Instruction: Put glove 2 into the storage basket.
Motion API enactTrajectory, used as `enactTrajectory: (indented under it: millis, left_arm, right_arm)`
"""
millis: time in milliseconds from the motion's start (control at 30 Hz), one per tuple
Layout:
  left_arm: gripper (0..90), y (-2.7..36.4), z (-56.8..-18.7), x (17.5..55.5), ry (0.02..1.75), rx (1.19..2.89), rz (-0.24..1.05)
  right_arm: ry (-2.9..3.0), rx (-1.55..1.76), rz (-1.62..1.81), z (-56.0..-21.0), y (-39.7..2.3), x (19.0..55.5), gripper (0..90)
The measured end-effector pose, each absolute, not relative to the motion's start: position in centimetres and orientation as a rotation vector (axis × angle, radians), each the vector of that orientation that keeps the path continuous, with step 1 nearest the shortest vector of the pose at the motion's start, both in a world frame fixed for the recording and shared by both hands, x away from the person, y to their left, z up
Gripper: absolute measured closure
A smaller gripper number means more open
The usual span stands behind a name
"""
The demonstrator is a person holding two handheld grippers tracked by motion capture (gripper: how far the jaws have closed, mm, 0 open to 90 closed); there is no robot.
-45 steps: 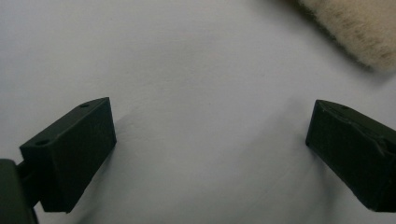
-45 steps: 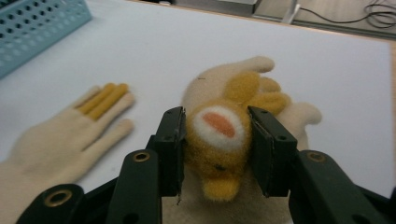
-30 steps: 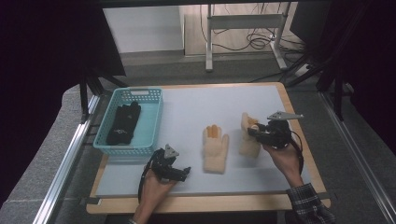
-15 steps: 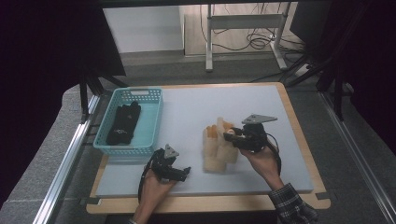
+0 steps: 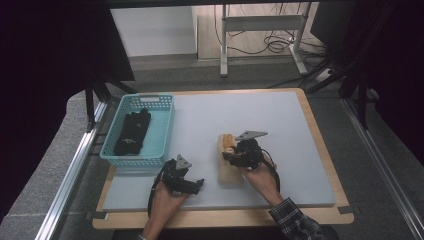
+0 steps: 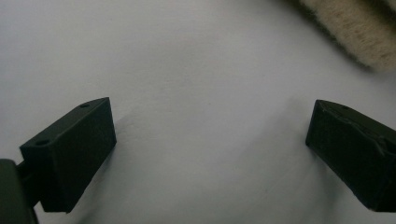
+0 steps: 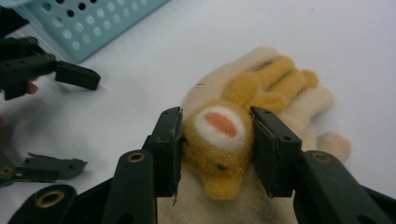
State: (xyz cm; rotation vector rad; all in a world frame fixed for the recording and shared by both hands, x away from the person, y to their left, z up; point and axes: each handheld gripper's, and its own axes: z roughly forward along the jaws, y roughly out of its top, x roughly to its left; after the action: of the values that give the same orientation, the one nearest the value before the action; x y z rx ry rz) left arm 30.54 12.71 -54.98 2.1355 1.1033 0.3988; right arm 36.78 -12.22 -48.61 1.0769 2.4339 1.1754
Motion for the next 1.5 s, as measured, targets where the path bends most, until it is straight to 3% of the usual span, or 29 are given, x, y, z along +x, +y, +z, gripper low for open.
enactTrajectory:
  millis: [233,400,600,667,900,1033,1500]
  left_arm:
    - [1.7,12.7,-55.0,30.5,1.102,2.138,0.398]
    - [1.7,12.7,-55.0,30.5,1.104,2.135,0.398]
    - [1.7,12.7,-55.0,30.5,1.101,2.139,0.396]
    - [1.7,12.7,-55.0,30.5,1.101,2.138,0.396]
    - [1.7,12.7,-55.0,30.5,1.101,2.14,0.397]
    - [1.7,12.7,-55.0,30.5,1.1,2.138,0.396]
    - [3.9,13.9,-54.5,29.6,1.138,2.158,0.445]
  right_arm:
    - [2.463,1.079,1.154,-50.3,-11.6,36.4,41.9]
    - [2.447,1.072,1.209,-49.2,-12.8,36.7,36.3]
    - [2.394,1.081,1.202,-48.1,-16.1,37.7,35.3]
    - [2.379,1.11,1.196,-48.2,-17.2,38.0,38.0]
    - [2.407,1.132,1.179,-49.6,-19.5,37.7,66.4]
    - [2.464,1.072,1.145,-50.4,-19.5,36.6,75.1]
    - [2.593,0.927,1.128,-52.7,-17.4,33.5,82.9]
